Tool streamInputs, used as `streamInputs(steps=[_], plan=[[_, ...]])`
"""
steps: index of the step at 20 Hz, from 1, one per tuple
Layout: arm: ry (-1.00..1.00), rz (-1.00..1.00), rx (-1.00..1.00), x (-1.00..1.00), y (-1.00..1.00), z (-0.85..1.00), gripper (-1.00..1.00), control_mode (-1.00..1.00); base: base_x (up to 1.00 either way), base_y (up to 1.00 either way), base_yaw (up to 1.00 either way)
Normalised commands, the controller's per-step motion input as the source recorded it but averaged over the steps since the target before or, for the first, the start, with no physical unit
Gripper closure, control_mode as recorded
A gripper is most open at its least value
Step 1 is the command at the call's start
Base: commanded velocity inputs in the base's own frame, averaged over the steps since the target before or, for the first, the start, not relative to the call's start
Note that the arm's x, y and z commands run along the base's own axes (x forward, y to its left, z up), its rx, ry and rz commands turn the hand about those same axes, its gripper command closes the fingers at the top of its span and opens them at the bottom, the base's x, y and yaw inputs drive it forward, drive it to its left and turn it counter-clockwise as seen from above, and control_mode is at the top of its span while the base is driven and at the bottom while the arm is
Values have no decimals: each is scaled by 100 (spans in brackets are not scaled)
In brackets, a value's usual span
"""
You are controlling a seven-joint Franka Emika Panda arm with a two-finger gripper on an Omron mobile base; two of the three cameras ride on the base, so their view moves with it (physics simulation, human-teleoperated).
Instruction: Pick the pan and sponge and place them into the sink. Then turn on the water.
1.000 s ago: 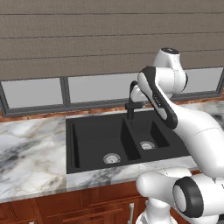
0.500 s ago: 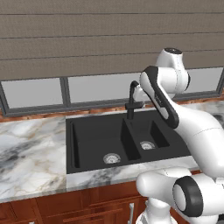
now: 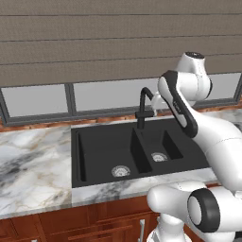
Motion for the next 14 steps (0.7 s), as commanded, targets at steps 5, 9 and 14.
streamInputs(steps=[5,9,14], plan=[[0,1,0,0,-28,-5,-100,-100,0,0,0],[0,1,-2,0,-32,-9,-100,-100,0,0,0],[0,2,-4,0,-32,-11,-100,-100,0,0,0]])
